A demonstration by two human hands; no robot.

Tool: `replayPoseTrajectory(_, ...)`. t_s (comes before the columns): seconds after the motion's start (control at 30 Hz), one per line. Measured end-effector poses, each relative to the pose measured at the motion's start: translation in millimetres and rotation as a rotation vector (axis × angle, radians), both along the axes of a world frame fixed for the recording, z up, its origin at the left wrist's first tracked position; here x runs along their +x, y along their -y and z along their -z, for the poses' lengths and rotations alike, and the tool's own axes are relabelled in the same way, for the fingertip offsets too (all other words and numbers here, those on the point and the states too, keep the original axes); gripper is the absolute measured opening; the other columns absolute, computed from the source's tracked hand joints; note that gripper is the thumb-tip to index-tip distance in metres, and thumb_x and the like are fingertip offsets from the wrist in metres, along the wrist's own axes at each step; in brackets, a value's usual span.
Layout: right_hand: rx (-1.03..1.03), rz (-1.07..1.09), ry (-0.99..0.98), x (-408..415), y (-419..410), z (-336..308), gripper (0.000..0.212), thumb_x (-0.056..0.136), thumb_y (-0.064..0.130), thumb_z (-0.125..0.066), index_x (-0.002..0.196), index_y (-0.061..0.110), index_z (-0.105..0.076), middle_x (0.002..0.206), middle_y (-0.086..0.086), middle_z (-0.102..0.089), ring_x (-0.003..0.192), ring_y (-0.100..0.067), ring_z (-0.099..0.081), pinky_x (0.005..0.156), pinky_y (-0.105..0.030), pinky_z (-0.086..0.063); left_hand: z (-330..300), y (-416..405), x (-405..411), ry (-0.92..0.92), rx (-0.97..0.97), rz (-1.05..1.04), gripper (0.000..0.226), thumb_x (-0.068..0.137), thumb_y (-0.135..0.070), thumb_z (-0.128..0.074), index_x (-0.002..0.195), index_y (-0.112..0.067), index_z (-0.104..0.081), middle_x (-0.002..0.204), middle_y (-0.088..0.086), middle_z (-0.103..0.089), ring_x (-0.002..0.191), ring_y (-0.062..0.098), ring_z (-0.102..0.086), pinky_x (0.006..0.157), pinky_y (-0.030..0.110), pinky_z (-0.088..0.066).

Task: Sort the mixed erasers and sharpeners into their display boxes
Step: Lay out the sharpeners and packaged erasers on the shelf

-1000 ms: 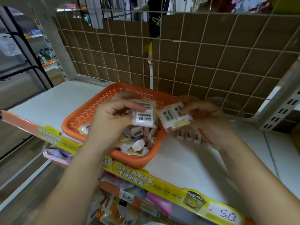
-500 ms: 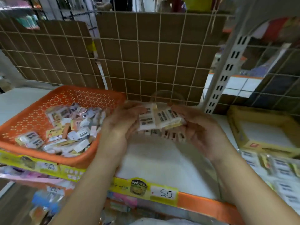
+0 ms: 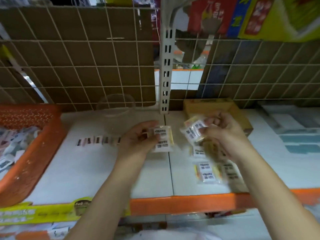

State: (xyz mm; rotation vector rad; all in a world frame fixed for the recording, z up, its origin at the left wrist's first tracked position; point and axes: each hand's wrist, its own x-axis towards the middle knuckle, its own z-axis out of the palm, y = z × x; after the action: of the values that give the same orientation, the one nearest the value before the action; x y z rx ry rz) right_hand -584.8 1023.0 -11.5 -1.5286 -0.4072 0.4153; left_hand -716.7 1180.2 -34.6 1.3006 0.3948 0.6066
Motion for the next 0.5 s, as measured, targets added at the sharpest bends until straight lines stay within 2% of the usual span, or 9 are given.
replayPoseTrajectory(0.07,-0.138,-0.009,0.080,10,14,4,0.032,0.072,-0.014,-0.065,0.084,0.016,-0.060,0.072,0.002,-0.058,0.063,-0.009,-0.060,0.059,-0.022,-0.048,3,6,9,-0.026,-0.003,0.036,0.036,0.075,0.012,-0.062,0.086,-0.021,-0.069,0.084,-0.001,-0.068,0.078,0.013,-0.064,0.072,0.027,-0.053)
replayPoseTrajectory(0.17,-0.302,-0.022,0.153,18,25,14,0.028,0.072,-0.006,-0.070,0.080,0.021,-0.067,0.083,-0.002,-0.067,0.076,-0.019,-0.062,0.073,-0.029,-0.049,9,14,19,-0.087,0.022,0.079,0.035,0.075,0.013,-0.060,0.088,-0.019,-0.068,0.091,0.007,-0.067,0.080,0.016,-0.065,0.073,0.027,-0.054)
replayPoseTrajectory(0.3,-0.439,-0.077,0.204,23,21,28,0.023,0.079,0.002,-0.068,0.078,0.024,-0.068,0.085,0.006,-0.067,0.079,-0.008,-0.060,0.068,-0.018,-0.045,15,18,26,-0.154,0.029,0.083,0.038,0.074,0.012,-0.063,0.089,-0.023,-0.068,0.098,0.010,-0.066,0.085,0.020,-0.064,0.083,0.039,-0.051)
replayPoseTrajectory(0.37,-0.515,-0.094,0.263,25,16,34,0.018,0.081,0.003,-0.066,0.086,0.020,-0.070,0.090,0.002,-0.067,0.081,-0.010,-0.060,0.069,-0.019,-0.045,16,19,27,-0.153,0.020,0.085,0.038,0.074,0.011,-0.064,0.090,-0.023,-0.067,0.097,0.010,-0.066,0.083,0.018,-0.064,0.080,0.036,-0.051)
replayPoseTrajectory(0.5,-0.610,-0.165,0.518,26,16,42,0.021,0.084,0.003,-0.062,0.103,0.008,-0.070,0.102,-0.006,-0.068,0.089,-0.015,-0.060,0.082,-0.018,-0.042,19,22,26,-0.176,0.063,0.116,0.042,0.073,0.006,-0.067,0.100,-0.027,-0.063,0.103,0.007,-0.064,0.078,0.009,-0.066,0.064,0.020,-0.052)
